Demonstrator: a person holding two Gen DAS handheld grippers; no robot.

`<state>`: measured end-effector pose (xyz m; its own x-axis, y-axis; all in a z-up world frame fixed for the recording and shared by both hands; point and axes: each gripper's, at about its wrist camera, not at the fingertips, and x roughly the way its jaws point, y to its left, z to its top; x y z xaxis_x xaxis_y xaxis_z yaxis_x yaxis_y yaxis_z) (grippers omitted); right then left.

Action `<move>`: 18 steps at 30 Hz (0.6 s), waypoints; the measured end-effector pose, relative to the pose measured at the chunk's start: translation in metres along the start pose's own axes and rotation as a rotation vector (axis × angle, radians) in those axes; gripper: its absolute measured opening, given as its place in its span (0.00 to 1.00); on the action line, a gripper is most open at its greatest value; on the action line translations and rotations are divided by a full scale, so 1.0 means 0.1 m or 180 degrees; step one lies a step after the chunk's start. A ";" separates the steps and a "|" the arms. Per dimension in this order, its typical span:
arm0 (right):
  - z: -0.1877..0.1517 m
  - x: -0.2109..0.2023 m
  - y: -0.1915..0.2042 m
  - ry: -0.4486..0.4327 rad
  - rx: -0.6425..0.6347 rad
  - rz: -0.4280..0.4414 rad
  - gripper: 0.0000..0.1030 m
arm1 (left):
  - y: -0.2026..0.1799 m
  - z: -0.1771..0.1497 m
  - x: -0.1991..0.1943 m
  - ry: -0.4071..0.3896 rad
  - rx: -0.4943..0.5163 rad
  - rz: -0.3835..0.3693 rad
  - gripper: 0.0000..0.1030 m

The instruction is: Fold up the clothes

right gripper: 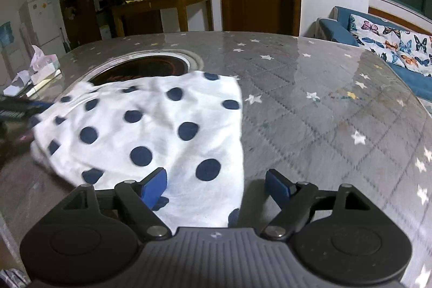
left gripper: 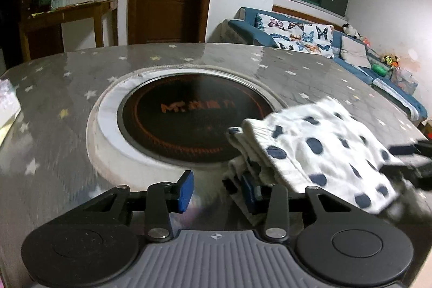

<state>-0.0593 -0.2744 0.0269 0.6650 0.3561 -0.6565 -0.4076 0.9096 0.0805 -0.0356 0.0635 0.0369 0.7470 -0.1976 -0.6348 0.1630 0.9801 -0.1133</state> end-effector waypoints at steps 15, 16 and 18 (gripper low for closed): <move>0.41 -0.11 0.07 -0.0386 -0.0073 0.0204 0.94 | -0.11 0.30 -0.28 -0.0289 -0.0168 -0.0167 0.41; 0.48 -0.04 0.09 -0.0378 -0.0103 0.0264 0.94 | -0.16 0.31 -0.27 -0.0285 -0.0157 -0.0206 0.41; 0.57 0.10 0.13 -0.0346 -0.0153 0.0301 0.94 | -0.24 0.34 -0.23 -0.0255 -0.0126 -0.0235 0.41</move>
<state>-0.0227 -0.2469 0.0640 0.6850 0.4630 -0.5625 -0.4994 0.8605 0.1002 -0.0350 0.0442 0.0799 0.7834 -0.2685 -0.5606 0.1949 0.9625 -0.1887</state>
